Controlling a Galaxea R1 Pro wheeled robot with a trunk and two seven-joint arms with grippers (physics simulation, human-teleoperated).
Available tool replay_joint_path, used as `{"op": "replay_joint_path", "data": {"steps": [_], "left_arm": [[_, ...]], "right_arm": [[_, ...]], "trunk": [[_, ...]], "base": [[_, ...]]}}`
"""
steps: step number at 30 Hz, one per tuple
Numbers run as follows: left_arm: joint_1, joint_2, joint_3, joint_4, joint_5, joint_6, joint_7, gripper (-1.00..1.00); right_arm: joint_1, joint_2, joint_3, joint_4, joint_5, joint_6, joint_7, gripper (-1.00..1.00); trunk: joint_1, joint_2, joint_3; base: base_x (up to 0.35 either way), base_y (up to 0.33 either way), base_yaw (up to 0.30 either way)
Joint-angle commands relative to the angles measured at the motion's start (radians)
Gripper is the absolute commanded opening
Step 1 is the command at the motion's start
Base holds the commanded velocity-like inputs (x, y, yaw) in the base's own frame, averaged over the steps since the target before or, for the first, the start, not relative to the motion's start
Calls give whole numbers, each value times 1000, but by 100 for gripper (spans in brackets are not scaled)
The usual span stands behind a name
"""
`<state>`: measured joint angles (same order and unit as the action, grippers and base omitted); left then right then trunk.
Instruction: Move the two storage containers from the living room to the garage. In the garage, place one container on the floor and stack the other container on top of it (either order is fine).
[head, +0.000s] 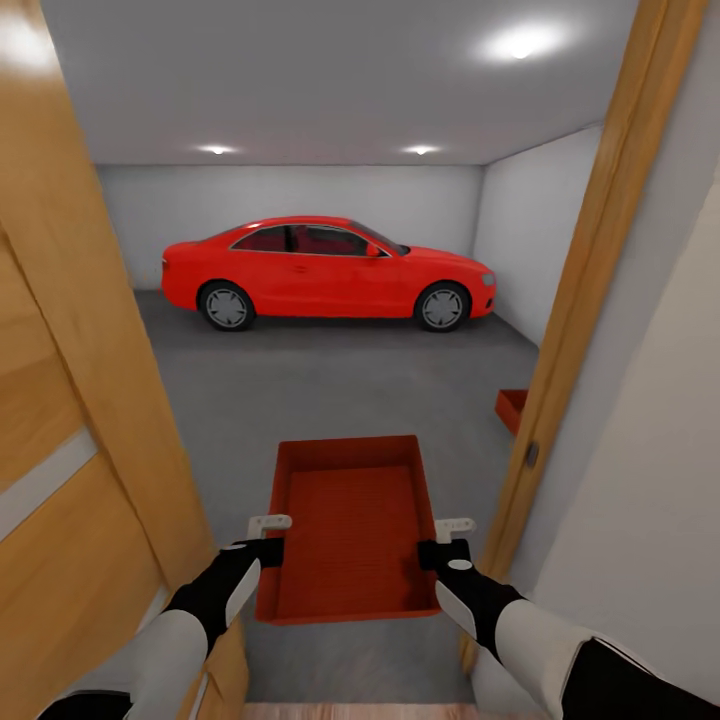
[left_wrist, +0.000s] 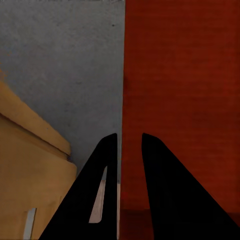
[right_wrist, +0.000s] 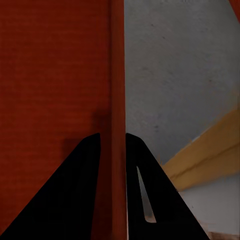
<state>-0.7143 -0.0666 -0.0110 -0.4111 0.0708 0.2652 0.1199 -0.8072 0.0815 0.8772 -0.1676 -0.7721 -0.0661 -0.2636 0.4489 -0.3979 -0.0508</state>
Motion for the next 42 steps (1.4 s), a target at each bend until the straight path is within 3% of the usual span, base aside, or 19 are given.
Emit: {"op": "replay_joint_path", "data": {"steps": [1,42], "left_arm": [[-1,8,4,-3,-19,8,14,-100],[-1,8,5,-3,-19,8,14,-100]], "right_arm": [[-1,-14,-12,2,-11,-7,-22,-100],[-2,-14,-13,2,-11,-6,-22,-100]], "trunk": [[1,-2,-2],[1,-2,-2]], "base": [[319,0,0],[322,0,0]]}}
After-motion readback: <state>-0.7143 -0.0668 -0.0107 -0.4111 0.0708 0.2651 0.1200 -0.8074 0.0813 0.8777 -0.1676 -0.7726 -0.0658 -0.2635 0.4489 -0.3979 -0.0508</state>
